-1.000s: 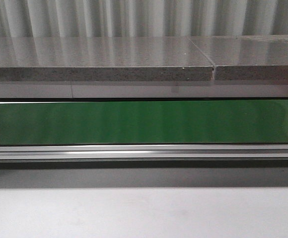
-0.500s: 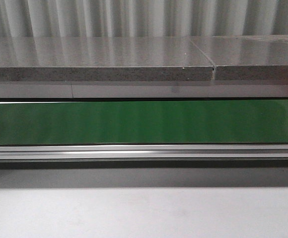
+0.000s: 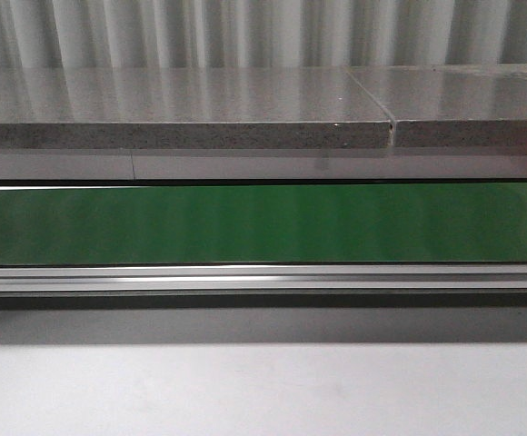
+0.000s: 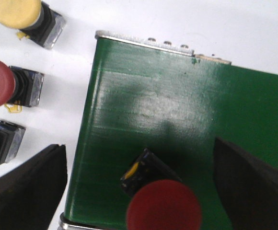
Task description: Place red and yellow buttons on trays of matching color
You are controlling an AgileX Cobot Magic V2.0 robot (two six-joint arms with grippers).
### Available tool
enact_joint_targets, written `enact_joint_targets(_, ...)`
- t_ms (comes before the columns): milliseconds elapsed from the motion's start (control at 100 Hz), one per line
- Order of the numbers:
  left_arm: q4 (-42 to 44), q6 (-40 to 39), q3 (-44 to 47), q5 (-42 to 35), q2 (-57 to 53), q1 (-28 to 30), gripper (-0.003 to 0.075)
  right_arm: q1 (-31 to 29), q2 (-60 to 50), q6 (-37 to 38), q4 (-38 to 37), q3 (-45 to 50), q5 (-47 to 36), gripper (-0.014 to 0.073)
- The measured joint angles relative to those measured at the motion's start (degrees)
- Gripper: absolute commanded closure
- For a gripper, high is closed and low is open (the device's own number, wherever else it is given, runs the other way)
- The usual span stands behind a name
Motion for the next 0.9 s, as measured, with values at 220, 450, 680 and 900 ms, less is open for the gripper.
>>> enact_joint_targets(220,-0.2,0.0,-4.8,3.7,0.0,0.0,0.0121,0.0,0.0,0.0,0.0,0.0,0.0,0.0659)
enact_joint_targets(450,2.1,0.0,-5.6,8.0,0.0,3.0,0.0122,0.0,0.0,0.0,0.0,0.0,0.0,0.0659)
enact_joint_targets(680,2.5,0.0,-5.6,10.1,0.0,11.5,0.0122,0.0,0.0,0.0,0.0,0.0,0.0,0.0659)
enact_joint_targets(900,3.5,0.0,-5.8,14.6,4.2,16.6,0.0122,0.0,0.0,0.0,0.0,0.0,0.0,0.0659)
